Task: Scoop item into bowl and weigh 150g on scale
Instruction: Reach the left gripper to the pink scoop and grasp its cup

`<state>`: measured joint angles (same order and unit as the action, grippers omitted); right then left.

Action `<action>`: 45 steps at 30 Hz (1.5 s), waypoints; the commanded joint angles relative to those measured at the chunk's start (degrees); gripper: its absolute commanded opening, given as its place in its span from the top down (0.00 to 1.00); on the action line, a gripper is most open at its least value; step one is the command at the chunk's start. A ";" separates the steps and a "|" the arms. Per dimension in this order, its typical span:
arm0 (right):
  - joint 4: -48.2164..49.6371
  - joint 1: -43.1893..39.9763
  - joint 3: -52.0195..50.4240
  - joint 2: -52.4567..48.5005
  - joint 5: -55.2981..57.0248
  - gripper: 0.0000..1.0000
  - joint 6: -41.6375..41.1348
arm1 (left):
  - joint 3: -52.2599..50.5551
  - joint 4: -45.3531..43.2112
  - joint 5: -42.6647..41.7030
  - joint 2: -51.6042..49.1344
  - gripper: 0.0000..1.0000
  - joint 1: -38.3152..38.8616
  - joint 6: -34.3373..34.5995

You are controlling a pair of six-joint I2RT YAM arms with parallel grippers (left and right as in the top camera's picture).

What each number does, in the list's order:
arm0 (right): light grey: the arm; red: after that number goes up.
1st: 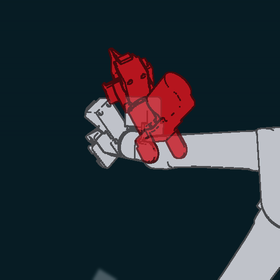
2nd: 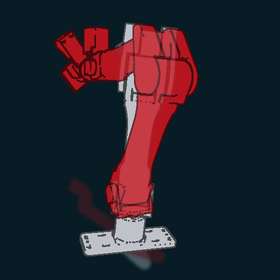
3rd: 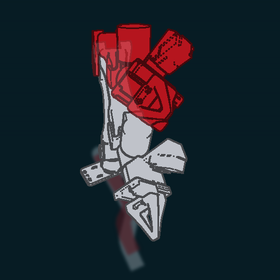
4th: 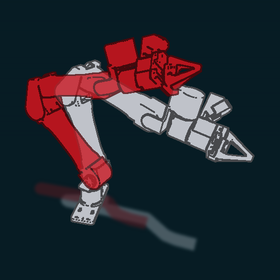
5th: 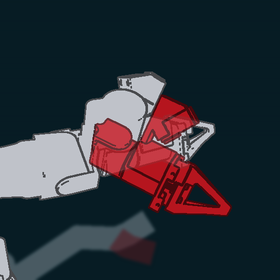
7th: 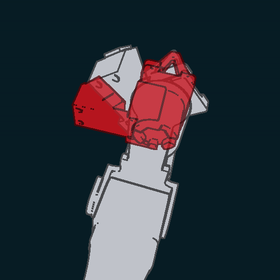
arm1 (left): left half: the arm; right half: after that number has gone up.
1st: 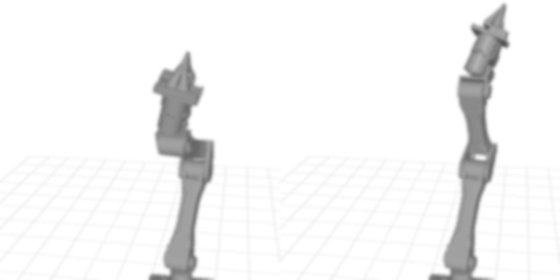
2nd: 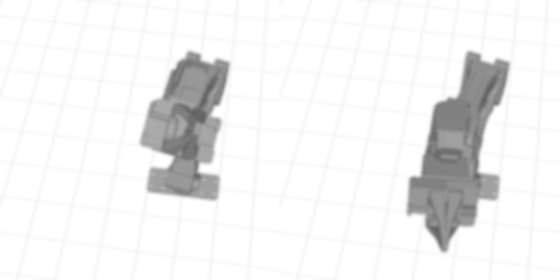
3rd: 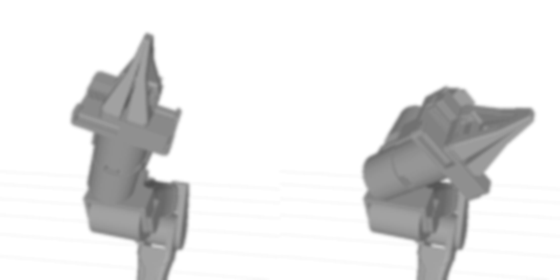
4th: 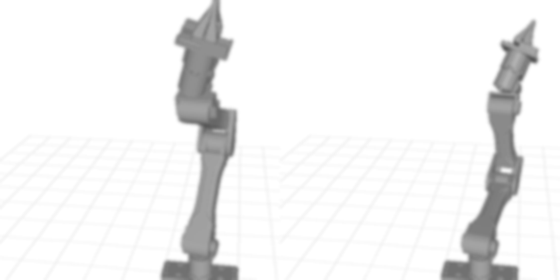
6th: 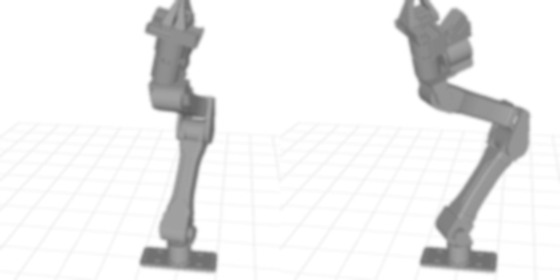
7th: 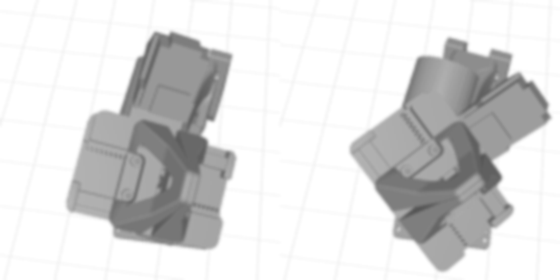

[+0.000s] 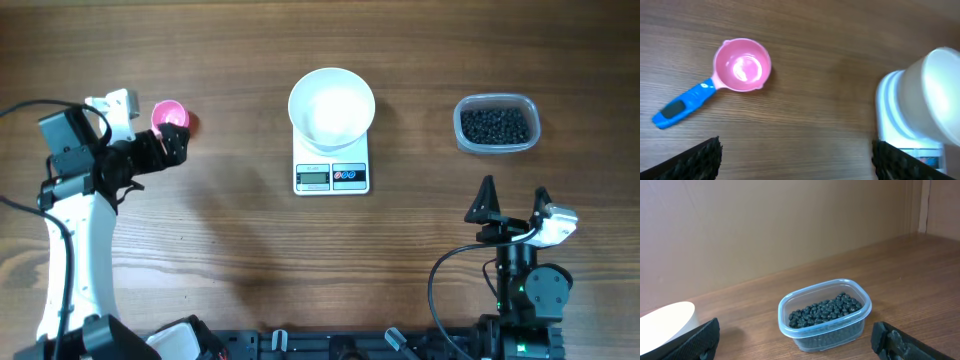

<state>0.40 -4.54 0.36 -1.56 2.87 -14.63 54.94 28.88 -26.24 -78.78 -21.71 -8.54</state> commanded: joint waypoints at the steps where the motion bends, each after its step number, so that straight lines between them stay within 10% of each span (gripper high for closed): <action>1: 0.31 0.13 -0.04 -0.11 0.92 0.00 1.05 | 1.16 -4.59 12.28 -3.67 0.00 -0.44 -3.85; 30: 0.31 0.13 -0.04 -0.11 0.92 0.00 1.05 | 2.56 -24.63 21.44 -25.40 0.07 5.01 -14.01; 45: 0.31 0.13 -0.04 -0.11 0.92 0.00 1.05 | 7.28 -28.50 0.26 -25.29 0.12 -1.95 -8.74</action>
<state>0.43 -4.51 0.36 -1.61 2.87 -14.63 61.14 3.42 -17.76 -102.96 -21.10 -20.29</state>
